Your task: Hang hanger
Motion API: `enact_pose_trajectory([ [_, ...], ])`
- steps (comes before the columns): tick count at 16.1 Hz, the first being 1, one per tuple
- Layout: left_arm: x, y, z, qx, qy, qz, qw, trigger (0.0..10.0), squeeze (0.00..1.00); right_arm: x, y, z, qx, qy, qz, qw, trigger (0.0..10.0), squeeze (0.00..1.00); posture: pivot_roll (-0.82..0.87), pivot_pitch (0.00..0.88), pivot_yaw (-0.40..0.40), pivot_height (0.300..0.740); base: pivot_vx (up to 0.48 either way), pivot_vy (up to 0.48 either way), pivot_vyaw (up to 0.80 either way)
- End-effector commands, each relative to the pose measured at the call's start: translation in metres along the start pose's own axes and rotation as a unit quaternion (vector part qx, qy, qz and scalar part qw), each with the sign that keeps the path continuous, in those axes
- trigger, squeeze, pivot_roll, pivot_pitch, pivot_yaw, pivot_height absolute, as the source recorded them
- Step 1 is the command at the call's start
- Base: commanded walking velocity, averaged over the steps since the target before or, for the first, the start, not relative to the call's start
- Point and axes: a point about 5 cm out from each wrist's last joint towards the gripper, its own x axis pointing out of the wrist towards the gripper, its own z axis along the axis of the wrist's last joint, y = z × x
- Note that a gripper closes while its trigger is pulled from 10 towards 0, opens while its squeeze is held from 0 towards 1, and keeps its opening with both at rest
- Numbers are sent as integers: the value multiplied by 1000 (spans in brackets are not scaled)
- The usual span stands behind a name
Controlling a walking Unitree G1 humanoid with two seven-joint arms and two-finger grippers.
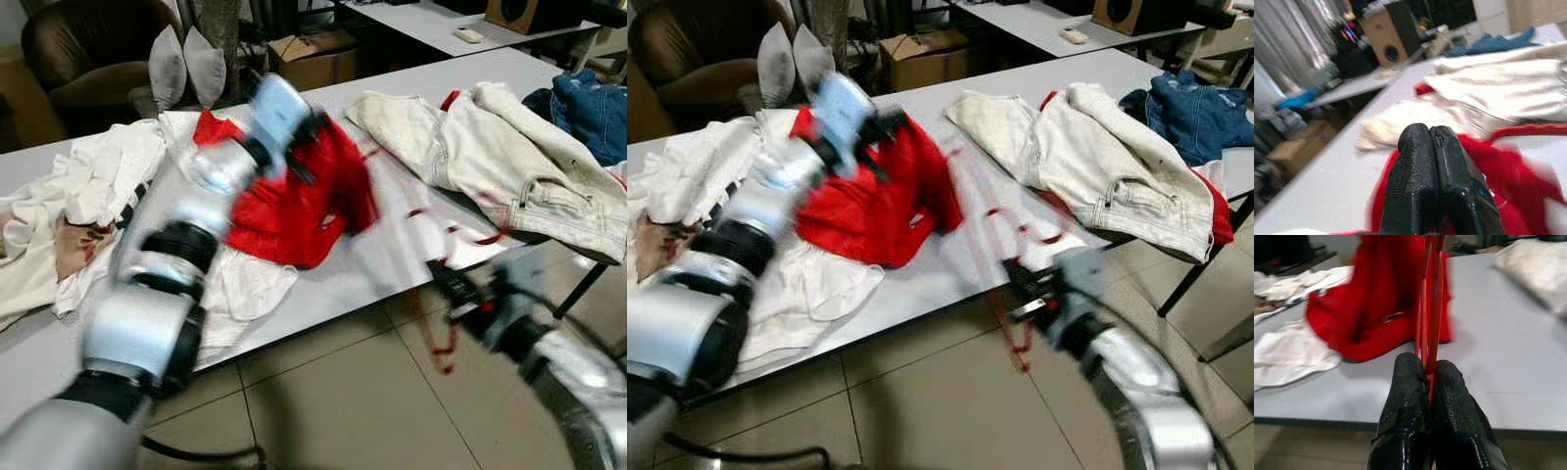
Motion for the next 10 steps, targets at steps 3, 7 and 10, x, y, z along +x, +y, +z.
enact_pose_trajectory([
  [3,-4,-1,-20,-24,58,28,998,0,0,2,6,4,-4,-4,15,1000,10000,0,-298,0,74,740,0,0,0],
  [7,-5,11,-14,-35,57,63,996,0,0,-2,13,0,-4,13,42,999,10000,0,-301,0,83,740,0,0,0],
  [10,-3,13,-7,-29,44,62,997,0,0,-4,21,-6,1,39,83,996,10000,0,-297,0,78,740,0,0,0],
])
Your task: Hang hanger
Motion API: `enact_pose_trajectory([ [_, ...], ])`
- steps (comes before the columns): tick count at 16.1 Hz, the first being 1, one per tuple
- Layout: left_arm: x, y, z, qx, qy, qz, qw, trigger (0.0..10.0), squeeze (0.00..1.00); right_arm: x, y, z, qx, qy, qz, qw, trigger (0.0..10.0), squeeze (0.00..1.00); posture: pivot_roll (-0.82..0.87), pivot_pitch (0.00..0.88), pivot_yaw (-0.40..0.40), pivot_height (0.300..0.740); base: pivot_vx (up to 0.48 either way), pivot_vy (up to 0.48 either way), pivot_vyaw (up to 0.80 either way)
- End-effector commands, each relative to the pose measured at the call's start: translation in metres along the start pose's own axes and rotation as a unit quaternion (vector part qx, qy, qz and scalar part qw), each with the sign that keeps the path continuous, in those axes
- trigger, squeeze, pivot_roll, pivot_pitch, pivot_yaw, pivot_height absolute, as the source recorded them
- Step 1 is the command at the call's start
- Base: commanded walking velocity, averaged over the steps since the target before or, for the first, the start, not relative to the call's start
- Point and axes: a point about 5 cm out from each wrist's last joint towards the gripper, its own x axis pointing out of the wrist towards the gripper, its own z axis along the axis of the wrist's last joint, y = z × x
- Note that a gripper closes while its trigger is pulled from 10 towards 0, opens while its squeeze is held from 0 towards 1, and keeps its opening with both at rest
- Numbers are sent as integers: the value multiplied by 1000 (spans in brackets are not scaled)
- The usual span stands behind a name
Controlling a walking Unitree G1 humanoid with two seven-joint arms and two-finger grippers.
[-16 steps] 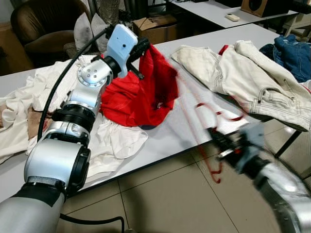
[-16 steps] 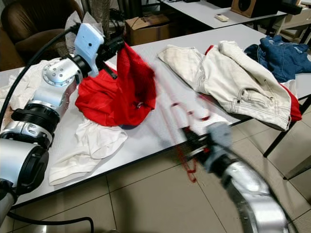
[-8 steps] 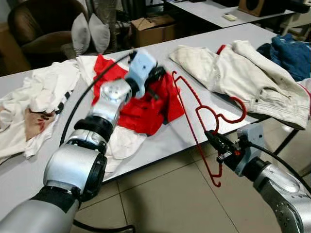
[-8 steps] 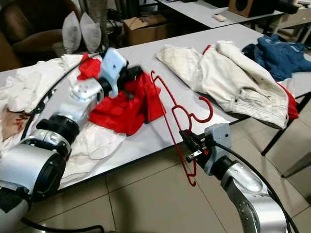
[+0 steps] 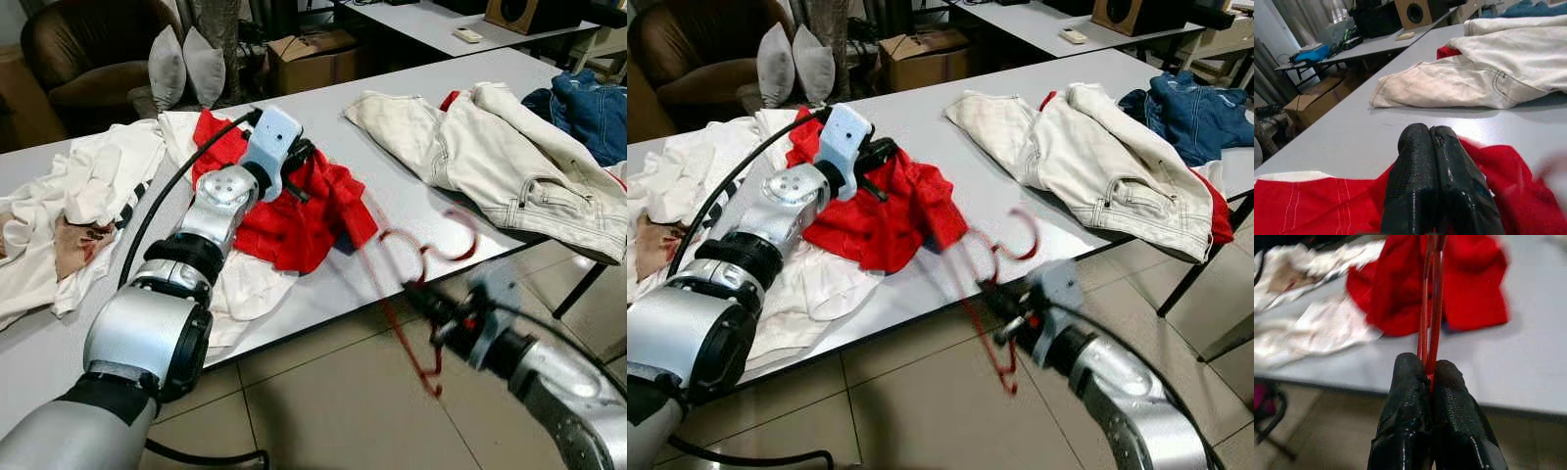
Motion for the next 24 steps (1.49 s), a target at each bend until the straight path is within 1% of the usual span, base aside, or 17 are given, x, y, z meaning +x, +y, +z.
enact_pose_trajectory([
  [1,2,5,17,6,-29,4,1000,0,0,1,7,2,-1,0,24,1000,10000,0,-295,0,76,740,0,0,0],
  [4,4,9,31,7,-59,17,998,0,0,0,12,-2,5,12,45,999,10000,0,-292,0,74,740,0,0,0],
  [6,3,14,38,15,-74,31,997,0,0,0,16,0,1,13,52,999,10000,0,-291,0,75,740,0,0,0],
  [7,3,15,39,16,-75,34,997,0,0,1,17,1,-1,11,52,999,10000,0,-291,0,75,740,0,0,0],
  [8,2,17,38,17,-74,44,996,0,0,3,20,8,-7,-5,50,999,10000,0,-292,0,77,740,0,0,0],
  [9,2,18,38,14,-73,48,996,0,0,5,23,12,-8,-9,59,998,10000,0,-292,0,77,740,0,0,0],
  [10,2,17,38,13,-74,45,996,0,0,5,26,13,-8,-2,62,998,10000,0,-293,0,77,740,0,0,0],
  [13,3,14,39,14,-79,31,996,0,0,6,24,14,-3,8,40,999,10000,0,-294,0,73,740,0,0,0],
  [16,3,13,37,21,-76,22,997,0,0,12,17,16,0,15,25,1000,10000,0,-293,0,67,740,0,0,0],
  [17,2,14,36,23,-72,24,997,0,0,18,13,13,2,21,24,999,10000,0,-293,0,67,740,0,0,0],
  [18,2,14,35,24,-70,24,997,0,0,21,11,12,3,23,24,999,10000,0,-293,0,66,740,0,0,0],
  [19,2,13,34,25,-67,17,997,0,0,26,5,11,3,25,18,1000,10000,0,-293,0,66,740,0,0,0],
  [20,2,11,33,28,-66,11,997,0,0,32,-4,7,6,29,7,1000,10000,0,-294,0,68,740,0,0,0],
  [21,3,8,33,31,-65,1,997,0,0,41,-21,-4,12,37,-22,999,10000,0,-297,0,72,740,0,0,0],
  [23,3,7,32,32,-65,-3,997,0,0,49,-33,-15,22,43,-48,998,10000,0,-298,0,74,740,0,0,0],
  [24,3,7,33,32,-66,-3,997,0,0,51,-36,-21,26,46,-54,997,10000,0,-298,0,74,740,0,0,0],
])
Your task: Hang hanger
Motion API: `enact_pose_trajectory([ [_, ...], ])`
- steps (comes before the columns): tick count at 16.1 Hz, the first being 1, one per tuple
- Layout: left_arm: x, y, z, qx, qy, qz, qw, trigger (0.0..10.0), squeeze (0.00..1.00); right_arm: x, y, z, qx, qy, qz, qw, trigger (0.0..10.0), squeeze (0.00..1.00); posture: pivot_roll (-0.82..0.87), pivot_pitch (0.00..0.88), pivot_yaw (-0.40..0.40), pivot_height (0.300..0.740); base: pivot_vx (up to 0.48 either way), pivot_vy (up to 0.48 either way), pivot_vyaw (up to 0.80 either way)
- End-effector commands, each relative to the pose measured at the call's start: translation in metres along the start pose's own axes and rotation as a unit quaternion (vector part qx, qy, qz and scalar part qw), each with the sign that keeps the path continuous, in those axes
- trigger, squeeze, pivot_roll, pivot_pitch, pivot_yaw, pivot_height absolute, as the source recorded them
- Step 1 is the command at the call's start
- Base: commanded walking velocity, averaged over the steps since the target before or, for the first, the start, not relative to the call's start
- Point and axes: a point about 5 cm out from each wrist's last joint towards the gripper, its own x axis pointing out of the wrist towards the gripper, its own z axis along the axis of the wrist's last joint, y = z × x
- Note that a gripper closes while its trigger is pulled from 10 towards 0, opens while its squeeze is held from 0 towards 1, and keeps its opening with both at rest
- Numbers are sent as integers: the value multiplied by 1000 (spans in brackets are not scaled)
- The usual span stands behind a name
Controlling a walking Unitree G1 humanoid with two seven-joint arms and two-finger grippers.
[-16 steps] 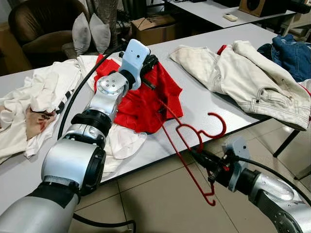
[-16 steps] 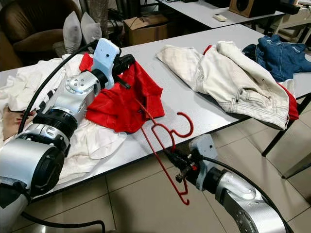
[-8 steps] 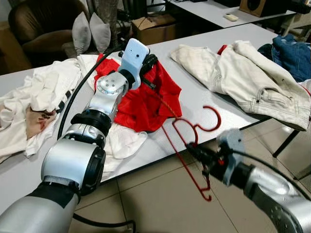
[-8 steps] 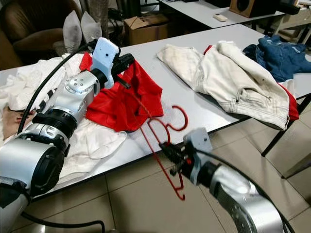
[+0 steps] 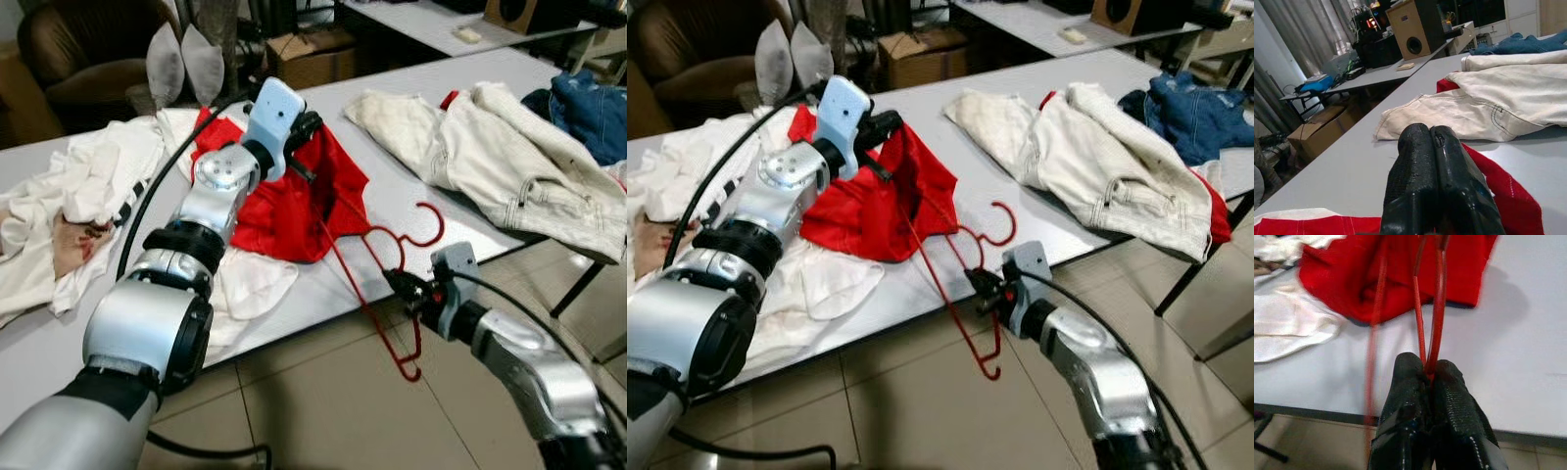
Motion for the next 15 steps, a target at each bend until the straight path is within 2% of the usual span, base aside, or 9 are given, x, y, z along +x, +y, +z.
enact_pose_trajectory([
  [1,1,3,8,16,-12,-3,1000,0,0,-6,-2,-21,7,21,-15,1000,10000,0,-297,0,73,740,0,0,0],
  [3,0,4,8,17,-12,-3,1000,0,0,-21,0,-35,1,12,-18,1000,10000,0,-296,0,71,740,0,0,0],
  [5,-1,7,7,23,-7,6,1000,0,0,-68,6,-44,-12,-11,0,1000,10000,0,-294,0,68,740,0,0,0],
  [6,-2,8,7,25,-5,9,1000,0,0,-77,5,-39,-22,-21,-6,1000,10000,0,-294,0,68,740,0,0,0],
  [8,-3,9,7,25,-4,9,1000,0,0,-74,-2,-19,-20,-60,-33,997,10000,0,-294,0,68,740,0,0,0],
  [10,-4,8,4,19,-6,4,1000,0,0,-67,9,-6,-63,-71,-1,995,10000,0,-290,0,81,740,0,0,0],
  [11,-9,8,-4,3,-3,7,1000,0,0,-64,23,17,-105,-125,6,987,10000,0,-290,0,86,740,0,0,0],
  [13,-14,10,-12,-29,0,15,999,0,0,-69,32,51,-96,-202,0,975,10000,0,-291,0,77,740,0,0,0],
  [15,-17,9,-19,-47,0,29,998,0,0,-67,31,58,-84,-202,-4,976,10000,0,-292,0,60,740,0,0,0],
])
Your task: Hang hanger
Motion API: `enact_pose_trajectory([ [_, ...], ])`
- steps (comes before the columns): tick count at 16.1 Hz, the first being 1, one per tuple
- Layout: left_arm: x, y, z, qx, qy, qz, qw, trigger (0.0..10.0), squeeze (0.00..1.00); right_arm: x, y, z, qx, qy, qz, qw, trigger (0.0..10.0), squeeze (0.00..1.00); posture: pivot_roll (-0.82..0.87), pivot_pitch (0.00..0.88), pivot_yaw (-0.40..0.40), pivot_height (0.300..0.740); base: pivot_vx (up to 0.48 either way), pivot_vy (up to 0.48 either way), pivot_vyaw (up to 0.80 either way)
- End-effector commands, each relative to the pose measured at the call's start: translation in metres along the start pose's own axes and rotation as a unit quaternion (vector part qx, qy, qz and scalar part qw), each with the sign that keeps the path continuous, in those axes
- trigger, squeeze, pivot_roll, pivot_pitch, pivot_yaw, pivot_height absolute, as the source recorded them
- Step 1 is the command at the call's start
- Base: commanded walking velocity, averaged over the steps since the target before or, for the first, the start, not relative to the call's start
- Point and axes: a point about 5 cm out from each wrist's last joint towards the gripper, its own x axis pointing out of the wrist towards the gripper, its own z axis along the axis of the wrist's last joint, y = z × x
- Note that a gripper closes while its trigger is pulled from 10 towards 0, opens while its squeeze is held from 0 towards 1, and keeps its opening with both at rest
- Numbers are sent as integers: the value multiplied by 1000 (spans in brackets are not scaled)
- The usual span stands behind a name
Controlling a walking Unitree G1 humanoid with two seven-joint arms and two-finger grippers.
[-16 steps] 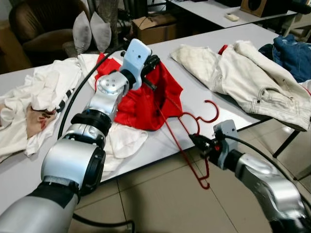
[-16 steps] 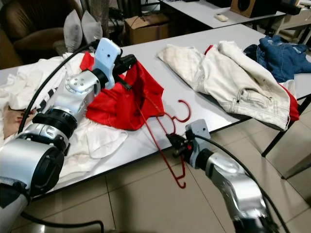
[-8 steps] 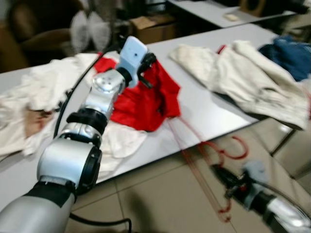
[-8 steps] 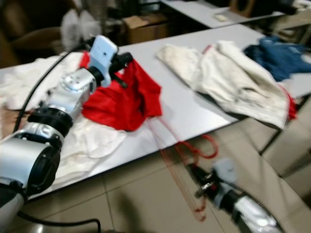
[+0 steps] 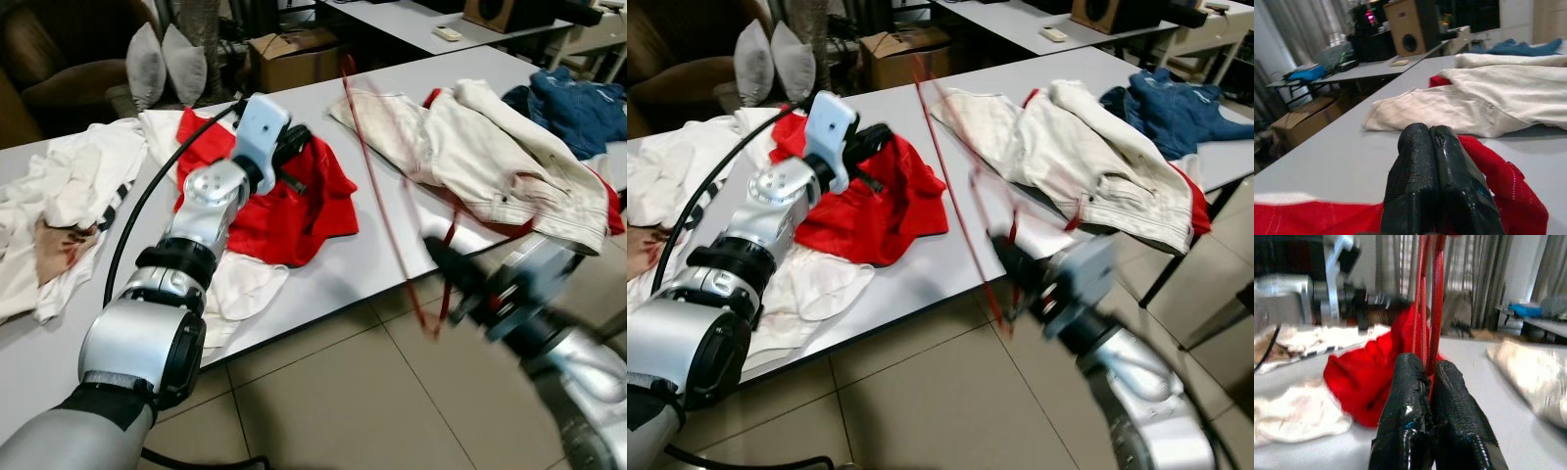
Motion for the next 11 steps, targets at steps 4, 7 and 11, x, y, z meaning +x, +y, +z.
enact_pose_trajectory([
  [4,0,9,11,-7,-23,33,999,0,0,-12,15,-43,31,159,40,986,10000,0,-288,0,49,740,0,0,0],
  [7,1,10,17,-4,-28,19,999,0,0,-14,9,-54,51,194,9,980,10000,0,-292,0,66,740,0,0,0],
  [11,3,5,17,0,-25,8,1000,0,0,-14,15,-57,60,216,44,974,10000,0,-292,0,70,740,0,0,0],
])
